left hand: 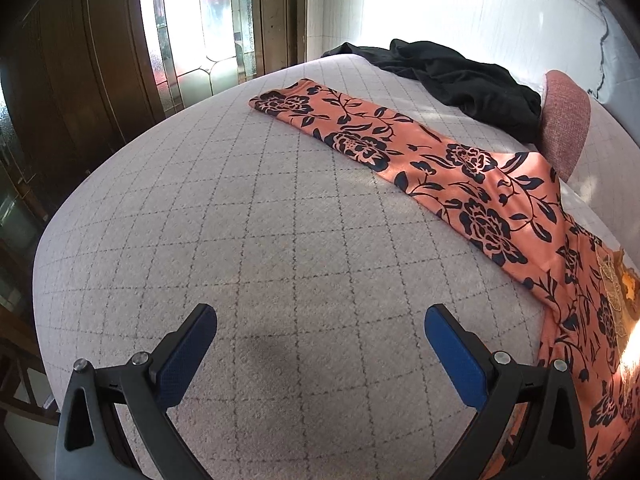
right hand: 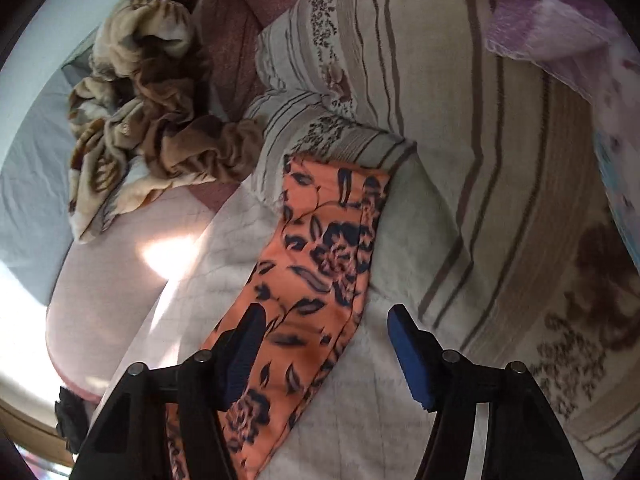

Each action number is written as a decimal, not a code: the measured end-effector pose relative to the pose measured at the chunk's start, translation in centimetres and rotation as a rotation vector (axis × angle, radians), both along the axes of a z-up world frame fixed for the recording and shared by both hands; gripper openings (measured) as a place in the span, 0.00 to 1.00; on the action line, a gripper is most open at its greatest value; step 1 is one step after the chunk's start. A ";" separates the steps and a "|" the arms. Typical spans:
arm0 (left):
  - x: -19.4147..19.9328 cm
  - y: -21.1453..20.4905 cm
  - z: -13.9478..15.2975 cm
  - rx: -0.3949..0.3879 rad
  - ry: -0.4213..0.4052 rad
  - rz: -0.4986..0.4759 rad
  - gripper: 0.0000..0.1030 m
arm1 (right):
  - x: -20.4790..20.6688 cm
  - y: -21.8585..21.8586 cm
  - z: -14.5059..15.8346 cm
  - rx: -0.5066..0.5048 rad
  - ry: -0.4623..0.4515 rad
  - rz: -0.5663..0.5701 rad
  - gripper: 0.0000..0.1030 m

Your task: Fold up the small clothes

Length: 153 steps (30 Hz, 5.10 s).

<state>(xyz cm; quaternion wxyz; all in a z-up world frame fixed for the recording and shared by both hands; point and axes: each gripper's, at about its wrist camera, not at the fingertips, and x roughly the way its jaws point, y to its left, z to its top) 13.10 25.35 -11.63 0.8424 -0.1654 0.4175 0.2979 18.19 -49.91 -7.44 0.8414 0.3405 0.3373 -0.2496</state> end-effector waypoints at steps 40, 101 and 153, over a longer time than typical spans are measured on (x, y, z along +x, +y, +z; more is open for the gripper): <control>-1.9 -1.0 2.9 -0.154 -0.178 -0.117 1.00 | 4.1 55.8 -2.0 -0.235 0.015 1.074 0.63; 11.5 -18.2 -0.5 -0.380 0.071 -0.436 0.06 | -7.4 30.5 -3.6 0.323 -0.243 0.762 0.86; 9.2 -14.1 1.9 -0.446 -0.071 -0.519 0.42 | 7.4 26.7 -3.0 0.381 -0.053 0.684 0.90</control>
